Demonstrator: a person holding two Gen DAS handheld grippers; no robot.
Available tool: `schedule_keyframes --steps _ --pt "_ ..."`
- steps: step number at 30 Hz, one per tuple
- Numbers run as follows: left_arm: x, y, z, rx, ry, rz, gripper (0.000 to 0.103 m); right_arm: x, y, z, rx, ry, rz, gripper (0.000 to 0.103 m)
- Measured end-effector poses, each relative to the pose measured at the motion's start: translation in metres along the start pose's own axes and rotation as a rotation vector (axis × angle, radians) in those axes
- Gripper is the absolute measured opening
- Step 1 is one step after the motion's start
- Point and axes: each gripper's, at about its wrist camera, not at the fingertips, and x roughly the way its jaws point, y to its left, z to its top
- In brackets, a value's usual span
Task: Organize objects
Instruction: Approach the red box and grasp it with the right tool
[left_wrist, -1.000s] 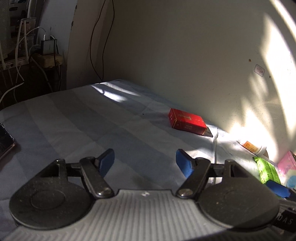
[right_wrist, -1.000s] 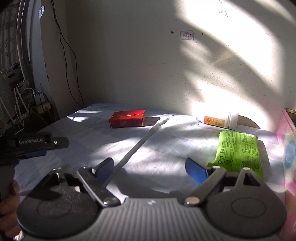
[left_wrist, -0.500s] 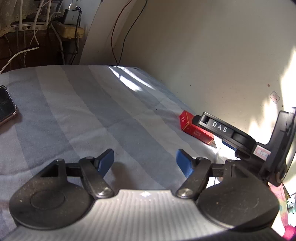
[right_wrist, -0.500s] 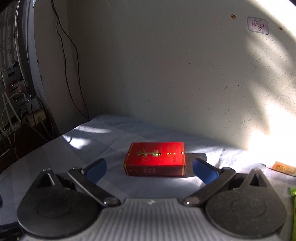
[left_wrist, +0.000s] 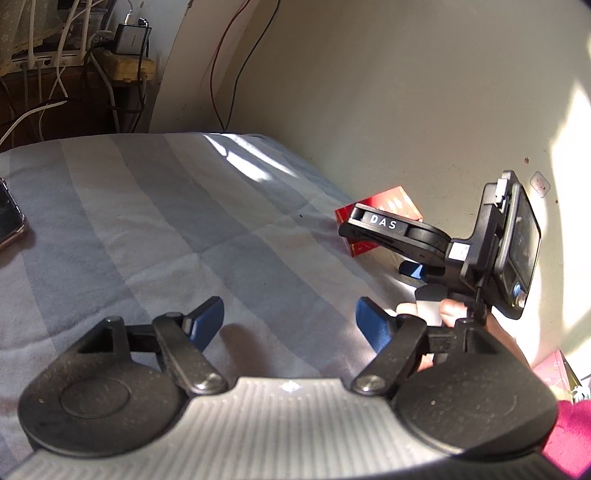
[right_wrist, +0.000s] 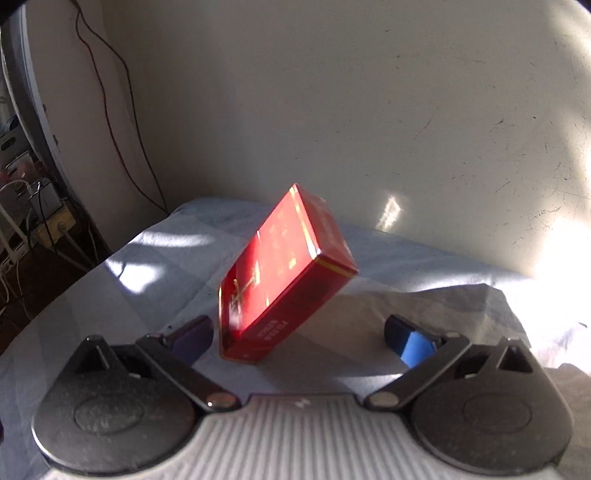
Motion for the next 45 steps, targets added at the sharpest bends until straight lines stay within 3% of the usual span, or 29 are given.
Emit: schedule_keyframes --steps 4,8,13,16,18,21,27,31,35,38,40,41,43,45 --pt "0.0 0.001 0.001 -0.006 -0.004 0.001 0.081 0.009 0.03 0.001 -0.167 0.053 -0.085 0.103" --pt "0.0 0.001 0.001 -0.007 0.002 -0.002 0.081 0.01 0.029 0.001 -0.154 0.056 -0.082 0.102" --pt "0.0 -0.001 0.0 0.002 -0.004 0.009 0.081 0.0 0.022 -0.002 -0.132 0.012 -0.067 0.063" --pt "0.001 0.0 0.0 0.003 -0.003 0.018 0.081 -0.005 0.023 -0.006 -0.146 0.001 -0.064 0.051" --pt "0.002 0.001 0.001 -0.003 -0.002 0.021 0.081 -0.009 0.025 -0.009 -0.159 -0.004 -0.065 0.049" --pt "0.001 0.006 0.003 -0.031 -0.002 0.015 0.081 -0.012 0.028 -0.012 -0.17 -0.006 -0.069 0.051" --pt "0.0 0.007 0.005 -0.064 0.016 -0.022 0.081 -0.027 0.019 -0.005 -0.194 -0.123 -0.069 0.097" --pt "0.0 0.004 0.004 -0.052 0.025 -0.038 0.081 -0.009 0.003 0.018 -0.125 -0.082 -0.056 0.102" --pt "0.002 0.003 0.003 -0.035 0.031 -0.035 0.081 0.017 -0.004 0.029 -0.07 -0.013 -0.041 0.103" --pt "0.004 0.002 0.002 -0.031 0.043 -0.039 0.081 0.04 -0.002 0.029 -0.136 0.066 -0.063 0.103" --pt "0.005 0.002 0.002 -0.029 0.045 -0.036 0.081 0.044 -0.004 0.032 -0.15 0.074 -0.044 0.102" --pt "0.005 0.001 0.001 -0.026 0.047 -0.034 0.081 0.045 -0.004 0.031 -0.175 0.07 -0.03 0.098" --pt "0.007 0.001 0.001 -0.024 0.051 -0.029 0.081 0.039 -0.003 0.028 -0.207 0.046 0.01 0.074" --pt "0.008 0.0 0.0 -0.017 0.049 -0.023 0.081 0.033 -0.002 0.023 -0.203 0.026 0.014 0.064"
